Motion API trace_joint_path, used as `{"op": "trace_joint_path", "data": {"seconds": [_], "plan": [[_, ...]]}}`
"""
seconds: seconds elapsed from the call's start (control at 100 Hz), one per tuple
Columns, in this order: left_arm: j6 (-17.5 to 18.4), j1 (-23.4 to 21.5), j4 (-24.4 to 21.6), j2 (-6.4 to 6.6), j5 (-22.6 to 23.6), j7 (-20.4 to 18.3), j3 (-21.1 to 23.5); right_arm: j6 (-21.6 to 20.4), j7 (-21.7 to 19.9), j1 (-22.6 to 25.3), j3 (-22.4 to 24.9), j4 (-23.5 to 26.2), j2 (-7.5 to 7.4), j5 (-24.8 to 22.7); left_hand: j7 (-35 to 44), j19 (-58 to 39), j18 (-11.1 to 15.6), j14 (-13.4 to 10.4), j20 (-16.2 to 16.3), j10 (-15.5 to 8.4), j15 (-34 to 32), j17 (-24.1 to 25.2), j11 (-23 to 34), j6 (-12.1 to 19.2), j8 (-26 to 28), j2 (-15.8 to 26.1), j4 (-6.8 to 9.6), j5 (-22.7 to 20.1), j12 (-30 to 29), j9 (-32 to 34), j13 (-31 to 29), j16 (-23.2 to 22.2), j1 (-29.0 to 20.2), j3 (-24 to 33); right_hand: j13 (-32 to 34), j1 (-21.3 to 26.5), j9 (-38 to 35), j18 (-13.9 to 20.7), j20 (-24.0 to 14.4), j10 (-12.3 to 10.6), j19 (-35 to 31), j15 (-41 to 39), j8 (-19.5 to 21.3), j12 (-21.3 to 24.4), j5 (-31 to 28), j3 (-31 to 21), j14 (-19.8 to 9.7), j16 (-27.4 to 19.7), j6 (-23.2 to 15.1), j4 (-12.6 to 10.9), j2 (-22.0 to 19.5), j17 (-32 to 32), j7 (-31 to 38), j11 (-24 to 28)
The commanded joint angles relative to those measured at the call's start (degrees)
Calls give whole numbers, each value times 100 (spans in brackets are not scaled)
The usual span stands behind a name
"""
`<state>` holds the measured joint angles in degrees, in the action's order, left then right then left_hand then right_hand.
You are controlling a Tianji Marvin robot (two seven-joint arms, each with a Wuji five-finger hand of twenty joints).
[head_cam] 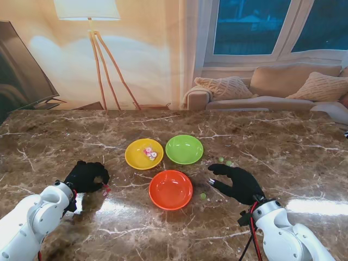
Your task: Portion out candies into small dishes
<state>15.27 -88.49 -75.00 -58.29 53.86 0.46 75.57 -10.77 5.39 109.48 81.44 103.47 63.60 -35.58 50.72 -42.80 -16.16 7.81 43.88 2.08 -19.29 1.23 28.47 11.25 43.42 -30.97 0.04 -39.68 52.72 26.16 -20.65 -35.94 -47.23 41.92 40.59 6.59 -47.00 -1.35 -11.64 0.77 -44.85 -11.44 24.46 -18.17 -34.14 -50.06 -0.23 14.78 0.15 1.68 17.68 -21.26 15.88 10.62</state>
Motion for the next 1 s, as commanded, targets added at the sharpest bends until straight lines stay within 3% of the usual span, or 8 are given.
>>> {"op": "trace_joint_path", "data": {"seconds": [0.0, 0.26, 0.54, 0.99], "plan": [[-26, -218, 414, -42, 23, -117, -133, 35, -69, 41, -2, -17, 11, 27, 49, 146, 126, -44, -5, -99, -147, 133, 283, -123, 75, -234, 223, -375, 471, 770, -93, -105, -179, 151, 187, 48, -104, 29, -148, -3, -156, -63, -3, -79, -144, -104, 105, 79, -136, -17, 52, -26, 38, 73], [-77, -236, 403, -106, -149, 98, -113, 38, -85, 39, 6, -16, 9, 30, 43, 195, 153, -63, -11, -106, -192, 173, 300, -114, 164, -177, 178, -324, 741, 848, -110, -134, -176, 115, 204, 48, -126, 25, -146, 9, -172, -65, -8, -100, -144, -105, 110, 93, -143, -17, 55, -35, 39, 75], [-184, -396, 76, -174, -167, 327, 63, 37, -89, 29, 0, -23, 9, 38, 9, 214, 168, -65, -6, -109, -216, 180, 265, -64, 181, -132, 96, -302, 834, 882, -121, -147, -228, 4, 210, 46, -134, 32, -141, -9, -177, -61, -13, -110, -141, -108, 103, 99, -143, -17, 60, -40, 39, 71], [-362, -515, -456, -229, -103, 427, 344, 17, -101, 46, 20, -21, 8, 50, 4, 233, 166, -66, 0, -115, -214, 181, 214, -17, 218, -105, 98, -287, 882, 891, -129, -147, -269, -64, 219, 43, -139, 36, -132, 4, -184, -61, -20, -114, -131, -102, 100, 104, -130, -17, 57, -43, 34, 64]]}}
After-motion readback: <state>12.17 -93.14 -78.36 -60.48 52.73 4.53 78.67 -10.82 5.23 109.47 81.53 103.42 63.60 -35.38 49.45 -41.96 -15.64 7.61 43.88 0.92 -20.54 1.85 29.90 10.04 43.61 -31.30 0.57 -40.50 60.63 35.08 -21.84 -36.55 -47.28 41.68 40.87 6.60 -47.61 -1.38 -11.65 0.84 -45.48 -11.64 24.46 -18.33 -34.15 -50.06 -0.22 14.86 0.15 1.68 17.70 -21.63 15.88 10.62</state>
